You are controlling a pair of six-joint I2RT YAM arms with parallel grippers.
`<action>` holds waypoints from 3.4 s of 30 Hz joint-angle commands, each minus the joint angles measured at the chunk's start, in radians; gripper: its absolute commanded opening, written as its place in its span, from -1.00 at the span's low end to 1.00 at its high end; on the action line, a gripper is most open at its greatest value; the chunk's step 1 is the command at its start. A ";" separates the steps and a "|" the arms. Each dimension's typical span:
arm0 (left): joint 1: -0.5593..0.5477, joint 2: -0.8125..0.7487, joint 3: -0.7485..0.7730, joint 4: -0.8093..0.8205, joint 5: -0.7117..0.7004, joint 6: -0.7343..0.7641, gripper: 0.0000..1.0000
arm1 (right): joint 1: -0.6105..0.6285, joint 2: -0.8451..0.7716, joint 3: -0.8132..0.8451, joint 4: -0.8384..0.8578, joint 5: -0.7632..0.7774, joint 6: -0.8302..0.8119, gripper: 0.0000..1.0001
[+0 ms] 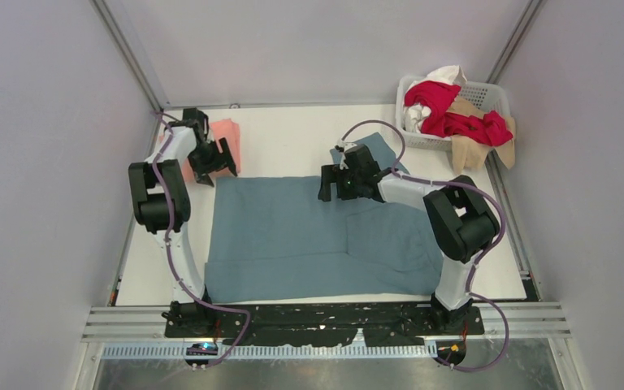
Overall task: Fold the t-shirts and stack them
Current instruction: Grab the side of the flattened tshirt furthest away from the robot with both arms
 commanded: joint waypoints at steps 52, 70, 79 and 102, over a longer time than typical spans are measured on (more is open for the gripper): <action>-0.236 0.295 0.491 -0.378 -0.186 -0.387 0.43 | -0.092 -0.405 -0.195 0.087 0.112 0.001 0.90; -0.255 0.278 0.465 -0.394 -0.232 -0.415 -1.00 | -0.099 -0.394 -0.199 0.089 0.148 -0.006 0.90; -0.261 0.204 0.332 -0.280 -0.232 -0.371 -1.00 | -0.196 -0.061 0.233 -0.100 0.290 -0.078 0.90; -0.260 0.177 0.286 -0.215 -0.221 -0.331 -1.00 | -0.297 0.687 1.191 -0.674 0.401 -0.167 0.90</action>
